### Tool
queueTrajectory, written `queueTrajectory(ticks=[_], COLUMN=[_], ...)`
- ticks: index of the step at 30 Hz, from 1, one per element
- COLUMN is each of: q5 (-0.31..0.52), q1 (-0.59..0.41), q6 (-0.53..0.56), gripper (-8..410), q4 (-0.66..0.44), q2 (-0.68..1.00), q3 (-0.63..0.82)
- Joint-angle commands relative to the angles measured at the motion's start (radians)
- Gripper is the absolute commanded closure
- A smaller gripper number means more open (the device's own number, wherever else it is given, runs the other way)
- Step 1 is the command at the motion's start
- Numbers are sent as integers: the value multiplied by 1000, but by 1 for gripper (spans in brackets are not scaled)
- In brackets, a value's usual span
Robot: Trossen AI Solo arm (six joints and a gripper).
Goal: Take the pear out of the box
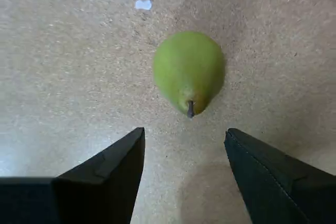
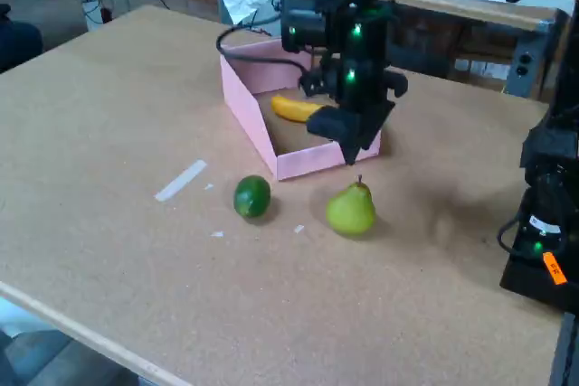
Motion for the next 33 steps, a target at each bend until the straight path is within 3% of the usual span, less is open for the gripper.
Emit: queueTrajectory(ticks=[1, 5, 33], q5=[6, 10, 10], q1=[3, 5, 8], q6=[4, 5, 3], gripper=[193, 193, 193], q4=[-64, -106, -91], q2=[-10, -13, -14], q3=[48, 76, 71])
